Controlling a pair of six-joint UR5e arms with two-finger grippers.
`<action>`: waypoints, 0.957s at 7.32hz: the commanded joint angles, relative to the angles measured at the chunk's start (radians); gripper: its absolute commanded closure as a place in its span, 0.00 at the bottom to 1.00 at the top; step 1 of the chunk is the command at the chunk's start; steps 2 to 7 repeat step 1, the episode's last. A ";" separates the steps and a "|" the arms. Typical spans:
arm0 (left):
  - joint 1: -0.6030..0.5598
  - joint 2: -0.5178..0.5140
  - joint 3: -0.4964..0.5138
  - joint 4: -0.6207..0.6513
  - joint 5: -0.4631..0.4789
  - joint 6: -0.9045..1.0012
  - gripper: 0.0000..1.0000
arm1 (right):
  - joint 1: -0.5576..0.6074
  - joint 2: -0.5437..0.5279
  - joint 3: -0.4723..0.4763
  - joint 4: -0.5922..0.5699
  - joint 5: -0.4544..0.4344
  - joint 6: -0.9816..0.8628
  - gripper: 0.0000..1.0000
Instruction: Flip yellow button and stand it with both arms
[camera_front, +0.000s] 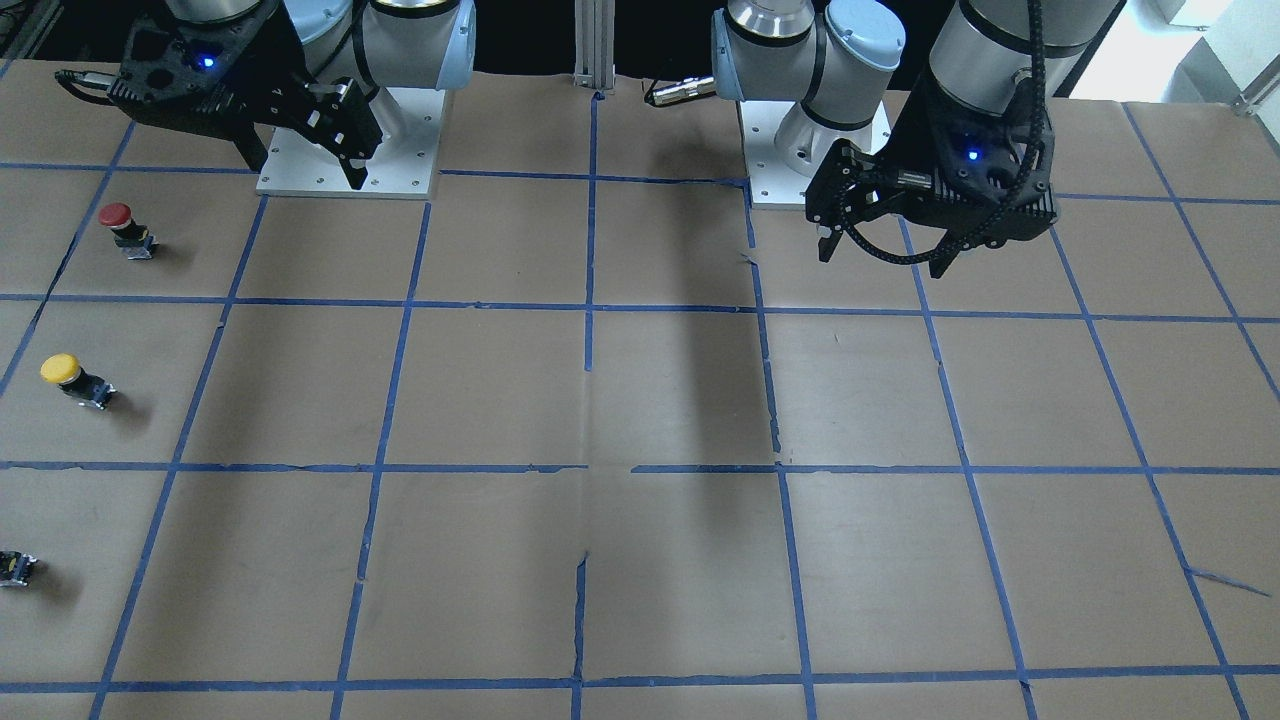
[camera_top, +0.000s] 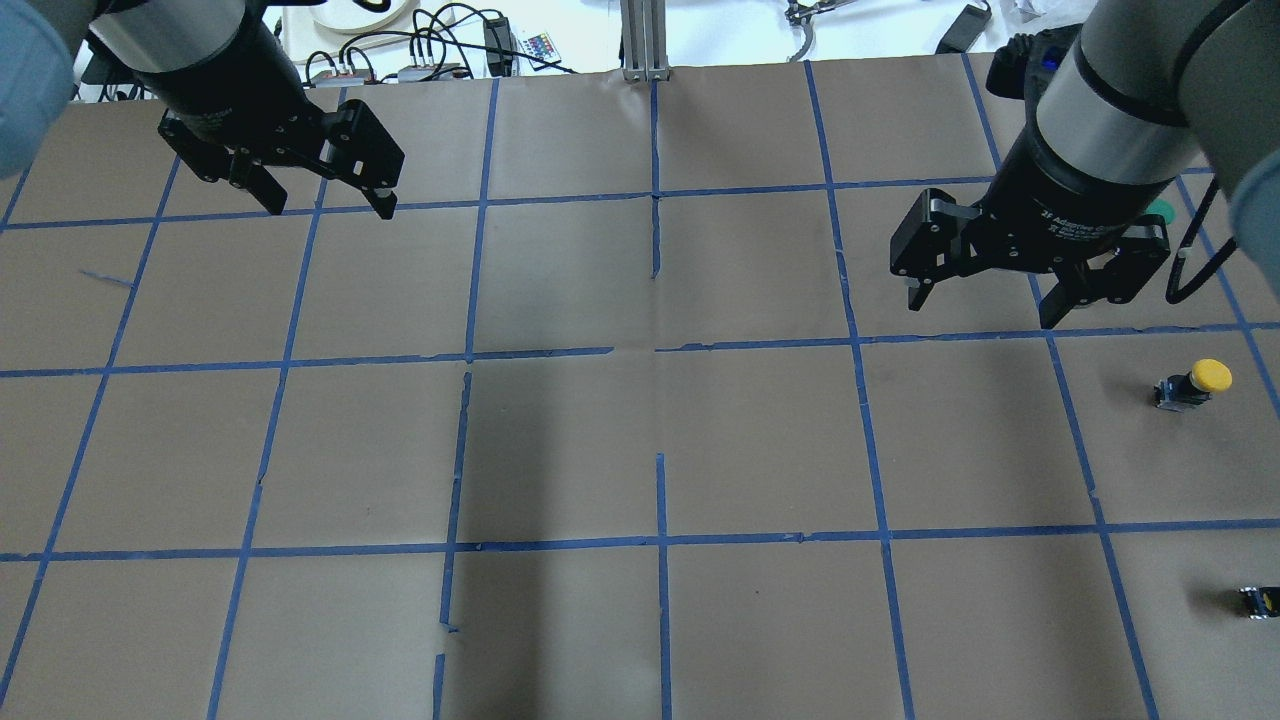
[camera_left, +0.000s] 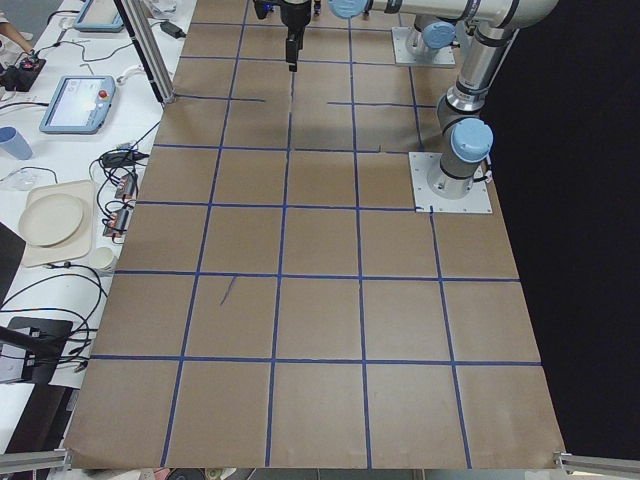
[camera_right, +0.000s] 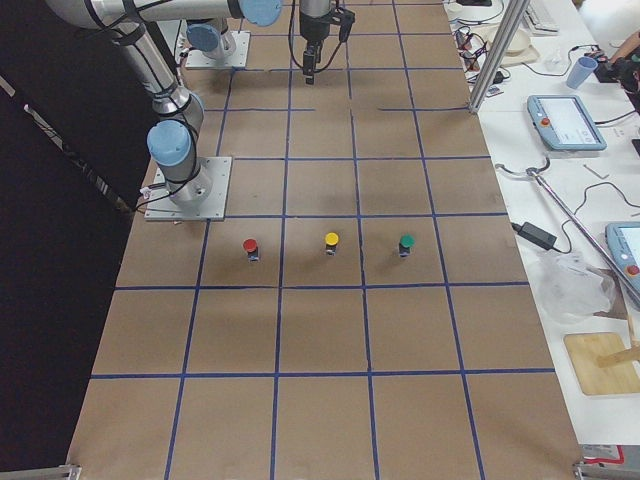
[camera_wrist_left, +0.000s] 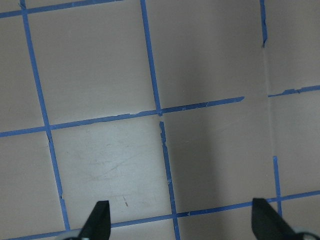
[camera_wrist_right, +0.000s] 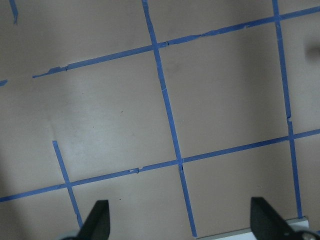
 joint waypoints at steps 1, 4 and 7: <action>0.000 0.000 0.001 0.000 0.000 0.001 0.00 | 0.000 0.000 0.006 0.000 0.001 0.000 0.00; 0.000 0.000 0.001 0.000 0.000 0.001 0.00 | 0.000 0.000 0.006 0.000 0.001 0.000 0.00; 0.000 0.000 0.001 0.000 0.000 0.001 0.00 | 0.000 0.000 0.006 0.000 0.001 0.000 0.00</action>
